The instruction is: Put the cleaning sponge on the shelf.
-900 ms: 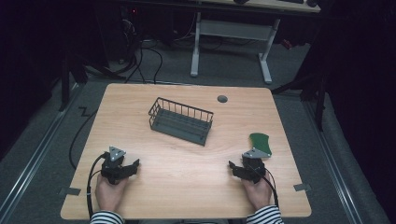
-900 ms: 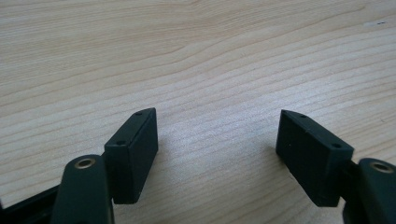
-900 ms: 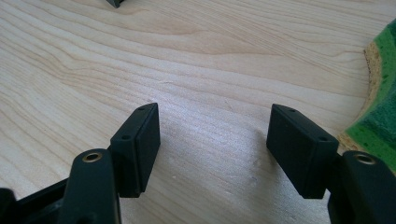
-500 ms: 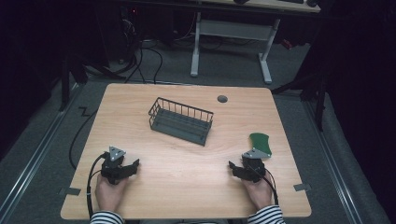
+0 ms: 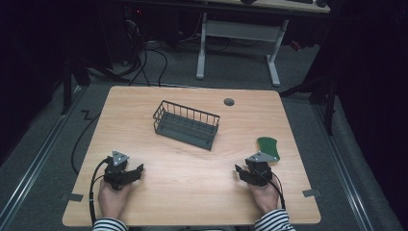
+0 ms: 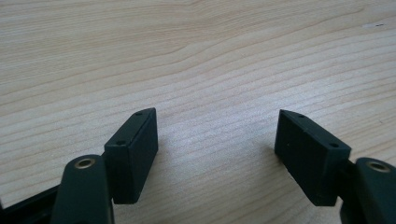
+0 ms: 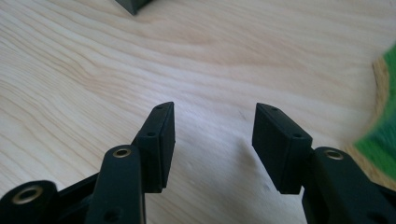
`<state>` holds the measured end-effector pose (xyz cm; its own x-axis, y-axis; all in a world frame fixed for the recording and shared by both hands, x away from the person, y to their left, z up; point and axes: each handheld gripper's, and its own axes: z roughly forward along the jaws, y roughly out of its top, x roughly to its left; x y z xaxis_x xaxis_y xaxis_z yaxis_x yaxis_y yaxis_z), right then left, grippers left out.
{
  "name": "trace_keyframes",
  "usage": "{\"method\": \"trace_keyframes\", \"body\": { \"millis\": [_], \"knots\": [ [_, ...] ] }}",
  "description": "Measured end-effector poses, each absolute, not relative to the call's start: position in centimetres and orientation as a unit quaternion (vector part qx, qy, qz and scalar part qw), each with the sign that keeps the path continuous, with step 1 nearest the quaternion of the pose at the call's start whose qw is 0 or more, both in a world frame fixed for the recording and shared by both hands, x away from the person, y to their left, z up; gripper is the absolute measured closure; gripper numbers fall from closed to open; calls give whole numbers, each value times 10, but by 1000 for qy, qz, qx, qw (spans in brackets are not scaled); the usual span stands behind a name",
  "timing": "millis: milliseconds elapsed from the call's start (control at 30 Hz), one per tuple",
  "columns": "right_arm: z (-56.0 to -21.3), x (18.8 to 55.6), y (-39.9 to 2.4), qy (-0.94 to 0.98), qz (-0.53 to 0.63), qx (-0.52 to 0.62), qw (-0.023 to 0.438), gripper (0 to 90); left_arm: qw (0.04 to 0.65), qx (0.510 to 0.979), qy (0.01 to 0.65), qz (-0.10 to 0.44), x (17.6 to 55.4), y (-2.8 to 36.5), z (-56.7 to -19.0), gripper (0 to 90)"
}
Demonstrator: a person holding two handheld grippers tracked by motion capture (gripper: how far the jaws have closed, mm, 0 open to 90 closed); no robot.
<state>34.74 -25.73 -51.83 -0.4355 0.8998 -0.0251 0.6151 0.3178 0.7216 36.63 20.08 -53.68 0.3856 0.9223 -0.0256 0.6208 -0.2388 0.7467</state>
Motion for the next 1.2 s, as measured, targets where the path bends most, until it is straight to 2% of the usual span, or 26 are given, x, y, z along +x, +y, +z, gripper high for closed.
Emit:
{"method": "trace_keyframes", "body": {
  "millis": [467,1200],
  "knots": [
    [-489,375,-219,799,361,439,194,574,348,757,510,216,366,201,-537,308],
    [-491,421,-180,811,355,431,176,653,347,757,509,216,366,201,-537,305]
  ]
}}
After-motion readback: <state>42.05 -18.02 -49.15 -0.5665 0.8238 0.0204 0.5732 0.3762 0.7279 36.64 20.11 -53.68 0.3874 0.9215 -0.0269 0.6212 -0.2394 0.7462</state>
